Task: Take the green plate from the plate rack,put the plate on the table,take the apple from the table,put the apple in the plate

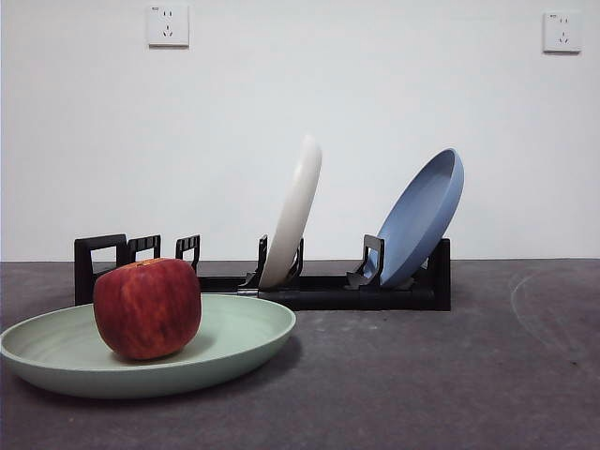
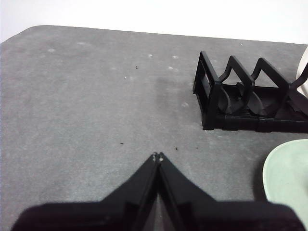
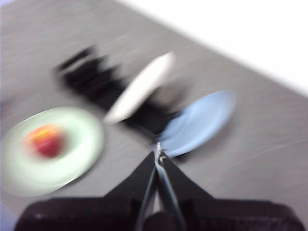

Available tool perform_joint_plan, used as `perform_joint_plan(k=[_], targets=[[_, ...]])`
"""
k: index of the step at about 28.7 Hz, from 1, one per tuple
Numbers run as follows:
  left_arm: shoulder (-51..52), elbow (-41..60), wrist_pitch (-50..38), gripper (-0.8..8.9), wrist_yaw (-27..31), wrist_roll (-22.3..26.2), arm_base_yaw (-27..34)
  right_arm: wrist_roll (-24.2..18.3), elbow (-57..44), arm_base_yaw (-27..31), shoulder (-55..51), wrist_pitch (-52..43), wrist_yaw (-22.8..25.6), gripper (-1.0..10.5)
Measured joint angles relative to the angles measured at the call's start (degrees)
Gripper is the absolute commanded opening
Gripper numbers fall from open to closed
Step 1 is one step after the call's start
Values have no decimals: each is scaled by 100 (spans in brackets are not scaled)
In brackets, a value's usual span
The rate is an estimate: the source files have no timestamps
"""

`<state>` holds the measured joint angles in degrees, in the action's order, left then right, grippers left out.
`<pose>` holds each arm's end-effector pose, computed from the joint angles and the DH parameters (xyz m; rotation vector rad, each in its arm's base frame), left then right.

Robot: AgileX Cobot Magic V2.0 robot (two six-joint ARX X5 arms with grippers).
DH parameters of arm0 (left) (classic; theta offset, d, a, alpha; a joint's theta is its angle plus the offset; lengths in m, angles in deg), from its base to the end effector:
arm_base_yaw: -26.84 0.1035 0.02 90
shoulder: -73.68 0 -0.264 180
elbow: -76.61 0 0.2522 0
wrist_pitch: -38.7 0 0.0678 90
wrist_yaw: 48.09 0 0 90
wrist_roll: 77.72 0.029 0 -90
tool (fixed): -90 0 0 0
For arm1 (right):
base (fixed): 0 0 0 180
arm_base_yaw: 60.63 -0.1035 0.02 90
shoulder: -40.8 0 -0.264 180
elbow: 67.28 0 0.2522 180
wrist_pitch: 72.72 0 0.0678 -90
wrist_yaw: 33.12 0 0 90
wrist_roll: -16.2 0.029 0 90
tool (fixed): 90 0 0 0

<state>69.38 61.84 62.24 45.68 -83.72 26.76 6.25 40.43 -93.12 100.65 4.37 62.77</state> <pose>0.0990 0.0018 0.1472 -0.0966 0.2244 0.0760 0.1205 0.0732 0.4716 -0.3364 0.4465 0.4963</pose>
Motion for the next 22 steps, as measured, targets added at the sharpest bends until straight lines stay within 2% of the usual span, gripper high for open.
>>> perform_joint_plan(k=[3,6,14,18,22], targets=[[-13,0,2,-4,-2,0,0,-96,-632,1172,-262,-826,-385,0],[-20,0,0,-4,0,0,0,-168,-1792,1956,-807,-1790,-623,0],[-20,0,0,-4,0,0,0,-188,-4706,2500,-1991,-4258,-647,0],[-20,0,2,-4,0,0,0,-168,-6210,2693,-2741,-5600,-892,0],[-20,0,0,-4,0,-2,0,138,-7508,3060,-3423,-6505,-951,0]])
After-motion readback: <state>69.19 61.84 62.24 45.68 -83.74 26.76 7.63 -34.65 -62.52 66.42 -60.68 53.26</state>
